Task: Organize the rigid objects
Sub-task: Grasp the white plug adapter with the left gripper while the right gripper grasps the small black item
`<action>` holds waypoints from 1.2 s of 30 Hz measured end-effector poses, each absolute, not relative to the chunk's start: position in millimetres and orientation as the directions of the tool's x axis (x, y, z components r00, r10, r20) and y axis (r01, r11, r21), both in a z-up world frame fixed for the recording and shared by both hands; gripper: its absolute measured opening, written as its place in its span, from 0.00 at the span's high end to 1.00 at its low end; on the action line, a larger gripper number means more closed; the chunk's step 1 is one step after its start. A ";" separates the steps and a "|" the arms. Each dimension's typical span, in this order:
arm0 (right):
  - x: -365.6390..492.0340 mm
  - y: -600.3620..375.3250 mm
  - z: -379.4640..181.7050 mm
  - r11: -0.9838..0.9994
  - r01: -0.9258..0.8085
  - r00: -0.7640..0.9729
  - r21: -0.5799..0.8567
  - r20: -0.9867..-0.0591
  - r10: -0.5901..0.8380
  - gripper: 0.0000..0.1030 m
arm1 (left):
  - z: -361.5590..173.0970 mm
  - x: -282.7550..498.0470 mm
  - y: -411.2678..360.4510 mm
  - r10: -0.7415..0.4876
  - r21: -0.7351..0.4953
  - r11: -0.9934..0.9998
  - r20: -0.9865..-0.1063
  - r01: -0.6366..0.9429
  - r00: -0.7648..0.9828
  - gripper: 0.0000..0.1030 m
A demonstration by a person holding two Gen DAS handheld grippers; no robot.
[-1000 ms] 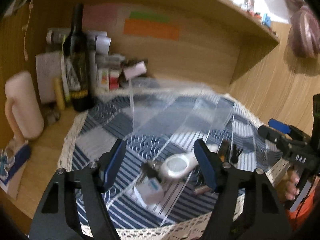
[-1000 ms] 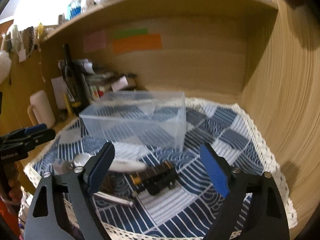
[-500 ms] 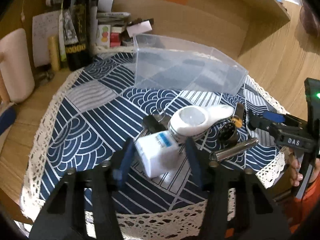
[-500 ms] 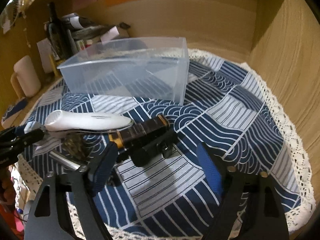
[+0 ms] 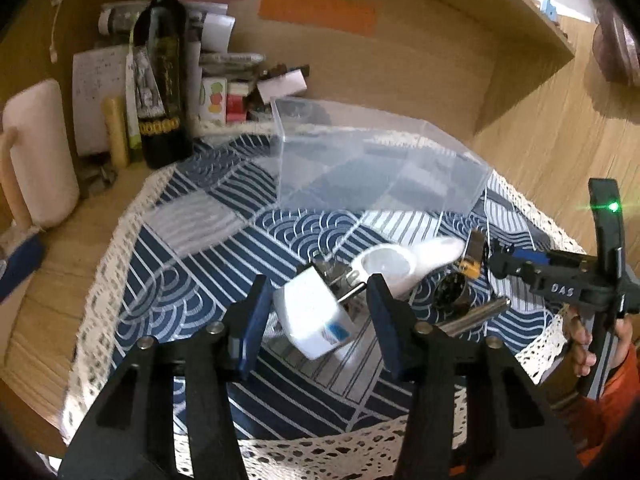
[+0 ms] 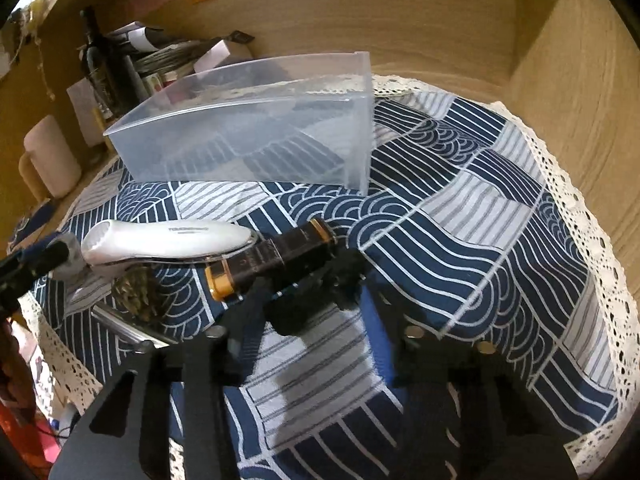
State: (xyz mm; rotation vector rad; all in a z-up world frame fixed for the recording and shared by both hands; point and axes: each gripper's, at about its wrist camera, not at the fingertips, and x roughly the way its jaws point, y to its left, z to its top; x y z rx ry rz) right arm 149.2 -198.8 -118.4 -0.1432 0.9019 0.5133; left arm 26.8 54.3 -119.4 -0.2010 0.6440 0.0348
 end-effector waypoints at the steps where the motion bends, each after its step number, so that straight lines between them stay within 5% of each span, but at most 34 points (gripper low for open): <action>1: 148.7 -197.6 -118.0 0.873 -0.482 0.522 0.078 -0.775 0.358 0.62 | -116.3 27.5 54.6 -0.035 -0.176 0.981 -0.597 -0.088 0.801 0.76; 4: 145.3 -197.6 -114.2 0.875 -0.479 0.547 0.065 -0.758 0.355 0.63 | -110.7 33.3 58.2 -0.045 -0.183 0.980 -0.599 -0.082 0.800 0.88; 9: 138.4 -204.6 -99.3 0.879 -0.474 0.590 0.060 -0.719 0.368 0.63 | -111.0 37.6 62.6 -0.044 -0.189 0.978 -0.613 -0.093 0.789 0.88; 13: 135.2 -209.2 -88.8 0.877 -0.477 0.608 0.061 -0.697 0.380 0.63 | -117.0 32.7 64.5 -0.047 -0.206 0.973 -0.626 -0.107 0.778 0.61; 16: 132.8 -210.7 -83.6 0.872 -0.485 0.614 0.062 -0.686 0.391 0.63 | -123.2 31.0 60.4 -0.042 -0.194 0.975 -0.638 -0.108 0.769 0.51; 20: 128.2 -208.4 -80.8 0.867 -0.496 0.622 0.054 -0.674 0.398 0.63 | -134.7 36.0 53.3 -0.049 -0.179 0.979 -0.661 -0.095 0.749 0.52; 21: 128.3 -207.8 -79.9 0.867 -0.496 0.625 0.053 -0.671 0.399 0.63 | -136.8 37.7 51.9 -0.037 -0.163 0.982 -0.663 -0.096 0.748 0.63; 36: 151.3 -180.0 -30.2 0.855 -0.518 0.707 0.012 -0.558 0.436 0.63 | -62.8 60.0 71.1 -0.028 -0.158 0.985 -0.534 -0.067 0.845 0.63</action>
